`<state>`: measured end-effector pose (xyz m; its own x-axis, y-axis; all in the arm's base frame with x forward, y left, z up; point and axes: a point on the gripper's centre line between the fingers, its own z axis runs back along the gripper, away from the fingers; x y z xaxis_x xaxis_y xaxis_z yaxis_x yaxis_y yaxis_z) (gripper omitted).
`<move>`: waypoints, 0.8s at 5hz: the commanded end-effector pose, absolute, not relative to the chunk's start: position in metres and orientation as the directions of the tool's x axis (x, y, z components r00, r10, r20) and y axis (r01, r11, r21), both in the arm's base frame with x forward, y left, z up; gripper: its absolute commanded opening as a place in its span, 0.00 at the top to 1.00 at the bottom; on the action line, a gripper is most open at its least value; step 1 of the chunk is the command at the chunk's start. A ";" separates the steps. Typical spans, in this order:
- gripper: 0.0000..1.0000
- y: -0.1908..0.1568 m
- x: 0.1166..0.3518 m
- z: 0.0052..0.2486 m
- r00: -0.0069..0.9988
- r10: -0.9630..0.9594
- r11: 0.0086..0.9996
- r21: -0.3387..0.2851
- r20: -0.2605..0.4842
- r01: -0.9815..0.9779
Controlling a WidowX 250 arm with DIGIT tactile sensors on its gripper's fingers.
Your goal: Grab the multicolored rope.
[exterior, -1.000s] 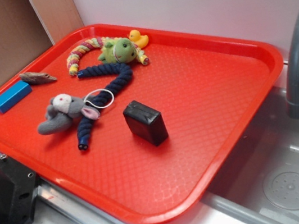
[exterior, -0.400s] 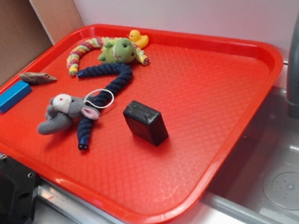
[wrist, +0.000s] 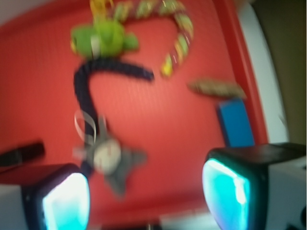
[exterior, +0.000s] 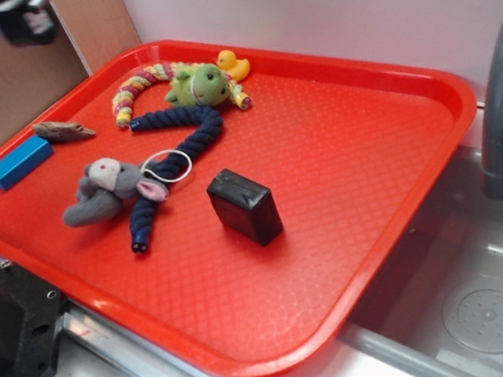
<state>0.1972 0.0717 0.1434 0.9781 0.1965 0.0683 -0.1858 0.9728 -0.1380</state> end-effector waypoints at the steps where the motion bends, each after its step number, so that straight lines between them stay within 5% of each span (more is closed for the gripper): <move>1: 0.00 0.079 0.207 0.157 0.973 0.193 0.976 -0.122 0.128 -0.178; 2: 0.00 0.126 0.235 0.107 0.902 0.428 0.902 -0.093 0.059 -0.422; 4: 0.00 0.131 0.285 0.051 0.838 0.541 0.836 -0.162 0.077 -0.525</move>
